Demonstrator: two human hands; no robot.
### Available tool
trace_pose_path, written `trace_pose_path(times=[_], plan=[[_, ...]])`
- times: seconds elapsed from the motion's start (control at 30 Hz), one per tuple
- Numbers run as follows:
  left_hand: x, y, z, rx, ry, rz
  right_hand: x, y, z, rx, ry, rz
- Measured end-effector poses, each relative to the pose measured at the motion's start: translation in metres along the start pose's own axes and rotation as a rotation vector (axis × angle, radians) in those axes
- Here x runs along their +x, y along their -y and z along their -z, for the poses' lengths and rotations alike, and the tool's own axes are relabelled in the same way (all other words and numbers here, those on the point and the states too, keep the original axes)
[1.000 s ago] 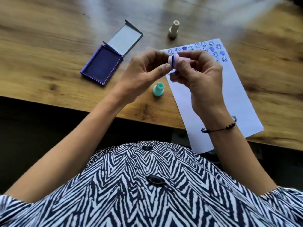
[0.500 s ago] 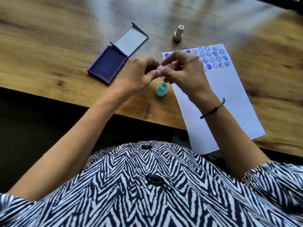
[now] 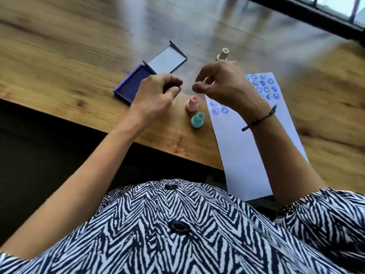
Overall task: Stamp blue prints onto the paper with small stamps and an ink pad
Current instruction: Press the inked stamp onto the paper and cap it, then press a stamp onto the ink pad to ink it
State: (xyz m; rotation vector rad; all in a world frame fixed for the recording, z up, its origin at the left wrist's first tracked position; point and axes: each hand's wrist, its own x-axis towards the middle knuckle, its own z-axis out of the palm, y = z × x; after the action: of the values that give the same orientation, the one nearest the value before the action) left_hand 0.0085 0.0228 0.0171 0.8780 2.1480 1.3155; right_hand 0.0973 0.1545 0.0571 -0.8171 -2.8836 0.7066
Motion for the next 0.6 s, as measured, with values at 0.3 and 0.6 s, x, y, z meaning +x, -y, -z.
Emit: trace_pose_path(times=[0.3,0.6], plan=[[-0.006,0.000,0.001,-0.120,-0.033,0.035,0.076,-0.053,0.013,-0.229,-0.069,-0.141],[-0.019,0.010,0.025,-0.421,-0.210,0.022,0.023,0.029,-0.009,0.836,0.126,0.008]])
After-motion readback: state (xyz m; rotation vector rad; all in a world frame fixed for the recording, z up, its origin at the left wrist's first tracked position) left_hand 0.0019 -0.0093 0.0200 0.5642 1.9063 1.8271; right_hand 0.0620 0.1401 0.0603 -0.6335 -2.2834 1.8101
